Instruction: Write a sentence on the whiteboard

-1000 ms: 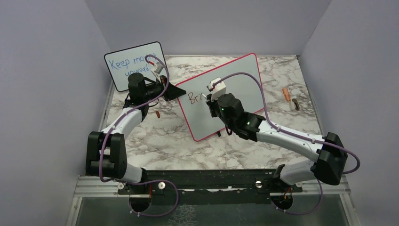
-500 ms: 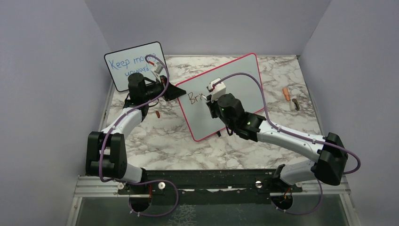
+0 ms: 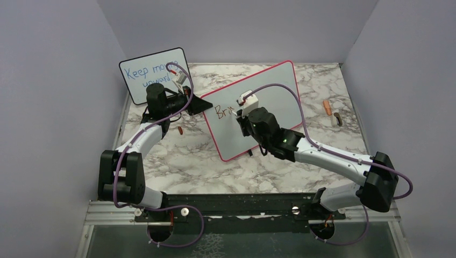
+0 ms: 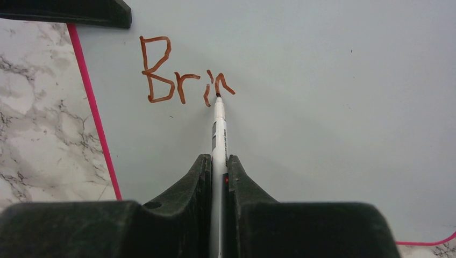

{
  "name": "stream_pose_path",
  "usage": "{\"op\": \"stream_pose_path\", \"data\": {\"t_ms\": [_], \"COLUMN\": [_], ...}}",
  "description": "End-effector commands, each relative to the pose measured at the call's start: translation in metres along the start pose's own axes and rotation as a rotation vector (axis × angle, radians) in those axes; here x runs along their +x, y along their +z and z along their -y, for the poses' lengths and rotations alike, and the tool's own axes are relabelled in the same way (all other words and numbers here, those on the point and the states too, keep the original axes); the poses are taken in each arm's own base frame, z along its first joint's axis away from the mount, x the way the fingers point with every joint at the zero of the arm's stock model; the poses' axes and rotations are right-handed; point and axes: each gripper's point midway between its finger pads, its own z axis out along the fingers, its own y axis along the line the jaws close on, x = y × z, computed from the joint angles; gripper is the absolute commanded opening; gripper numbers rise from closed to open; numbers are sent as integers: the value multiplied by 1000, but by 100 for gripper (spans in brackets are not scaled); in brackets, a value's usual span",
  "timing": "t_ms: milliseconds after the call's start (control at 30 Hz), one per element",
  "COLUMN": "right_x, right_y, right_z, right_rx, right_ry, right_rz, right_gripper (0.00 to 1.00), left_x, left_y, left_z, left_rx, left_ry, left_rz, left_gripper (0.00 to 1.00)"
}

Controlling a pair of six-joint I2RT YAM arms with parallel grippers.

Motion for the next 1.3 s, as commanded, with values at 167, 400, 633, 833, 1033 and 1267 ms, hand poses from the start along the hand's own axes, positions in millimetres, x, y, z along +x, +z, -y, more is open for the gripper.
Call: {"op": "stream_pose_path", "data": {"t_ms": [167, 400, 633, 833, 1033, 1267], "right_x": [20, 15, 9, 3, -2, -8], "right_y": [-6, -3, -3, -1, 0, 2], "right_z": [7, 12, 15, 14, 13, 11], "right_rx": [22, 57, 72, 74, 72, 63], "right_ry": [-36, -37, -28, -21, -20, -10], "right_rz": [-63, -41, -18, 0, 18, 38], "right_gripper": [1, 1, 1, 1, 1, 1], "left_x": [27, 27, 27, 27, 27, 27], "left_y": [4, 4, 4, 4, 4, 4], "left_z": [-18, -17, -17, -17, -17, -17], "left_rx": [-35, -34, -34, -34, -34, -33], "left_ry": [-31, -31, -31, -29, -31, -30], "left_rz": [-62, -63, -64, -62, -63, -63], "left_gripper": [0, 0, 0, 0, 0, 0]}}
